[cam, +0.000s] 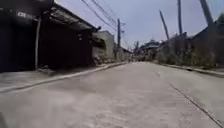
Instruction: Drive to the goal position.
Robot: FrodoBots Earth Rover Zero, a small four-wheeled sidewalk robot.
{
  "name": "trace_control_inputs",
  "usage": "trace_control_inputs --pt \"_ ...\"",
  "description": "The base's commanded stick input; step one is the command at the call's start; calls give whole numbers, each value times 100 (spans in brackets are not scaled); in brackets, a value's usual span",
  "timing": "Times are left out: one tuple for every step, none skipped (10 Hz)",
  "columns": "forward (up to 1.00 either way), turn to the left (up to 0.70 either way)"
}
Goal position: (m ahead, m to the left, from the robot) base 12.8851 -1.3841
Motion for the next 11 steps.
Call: trace_control_inputs --pt "100 -40" --pt "100 -40" --pt "100 -40" --pt "100 -12" --pt "100 0" --pt "100 0" --pt "100 0" --pt "100 0" --pt "100 0" --pt "100 0" --pt "100 0"
